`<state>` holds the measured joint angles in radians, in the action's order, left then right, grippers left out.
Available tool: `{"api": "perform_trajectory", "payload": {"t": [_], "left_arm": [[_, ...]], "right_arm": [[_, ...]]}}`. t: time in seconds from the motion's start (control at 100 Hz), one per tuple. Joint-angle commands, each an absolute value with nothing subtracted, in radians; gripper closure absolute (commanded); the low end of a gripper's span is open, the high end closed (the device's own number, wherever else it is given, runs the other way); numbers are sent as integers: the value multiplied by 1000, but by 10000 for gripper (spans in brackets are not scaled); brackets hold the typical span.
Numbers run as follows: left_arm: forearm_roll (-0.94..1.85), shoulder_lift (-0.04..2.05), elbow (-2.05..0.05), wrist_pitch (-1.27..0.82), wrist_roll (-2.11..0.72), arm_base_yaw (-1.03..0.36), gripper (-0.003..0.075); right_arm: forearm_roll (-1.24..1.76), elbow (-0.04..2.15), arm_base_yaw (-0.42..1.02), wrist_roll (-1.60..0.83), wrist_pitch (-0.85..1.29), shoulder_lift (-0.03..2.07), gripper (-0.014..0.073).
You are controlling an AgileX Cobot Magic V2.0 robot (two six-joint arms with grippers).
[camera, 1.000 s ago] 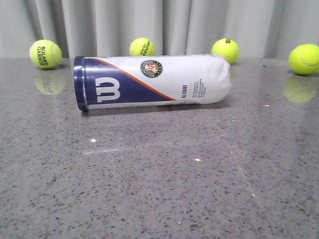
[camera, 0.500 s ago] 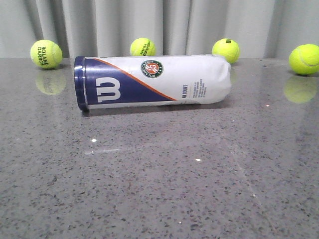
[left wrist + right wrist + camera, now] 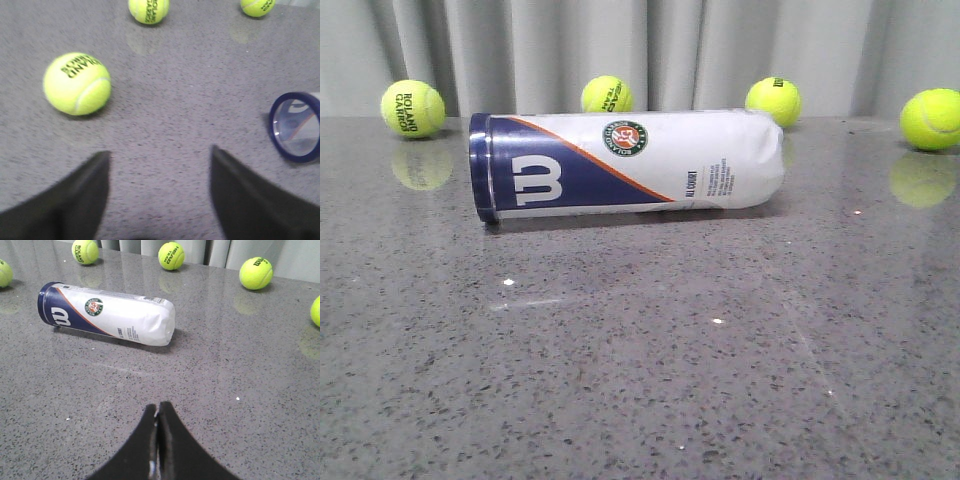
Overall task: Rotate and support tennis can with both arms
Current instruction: 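Withdraw the right gripper upward away from the can, then lower the left gripper and grasp the can's navy lid end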
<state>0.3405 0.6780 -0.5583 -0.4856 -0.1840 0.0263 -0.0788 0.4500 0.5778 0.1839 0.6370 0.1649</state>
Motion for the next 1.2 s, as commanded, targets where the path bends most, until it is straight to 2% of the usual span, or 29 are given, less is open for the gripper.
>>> {"api": "perform_trajectory", "payload": {"t": [0.0, 0.24, 0.55, 0.73, 0.95, 1.19], "left_arm": [[476, 722, -603, -416, -189, 25, 146], [733, 863, -680, -544, -320, 25, 209], [1188, 1064, -777, -746, -684, 25, 209], [1281, 1198, -829, -877, -760, 25, 209], [1331, 1343, -882, -933, -809, 20, 209], [1459, 1475, -928, -966, -890, -78, 209]], "right_arm": [[-97, 472, 573, 183, 556, 176, 661], [-97, 472, 573, 183, 556, 176, 661], [-97, 472, 573, 183, 556, 176, 661], [-97, 472, 573, 183, 556, 176, 661], [-97, 472, 573, 183, 556, 176, 661], [-97, 472, 573, 183, 556, 176, 661]]}}
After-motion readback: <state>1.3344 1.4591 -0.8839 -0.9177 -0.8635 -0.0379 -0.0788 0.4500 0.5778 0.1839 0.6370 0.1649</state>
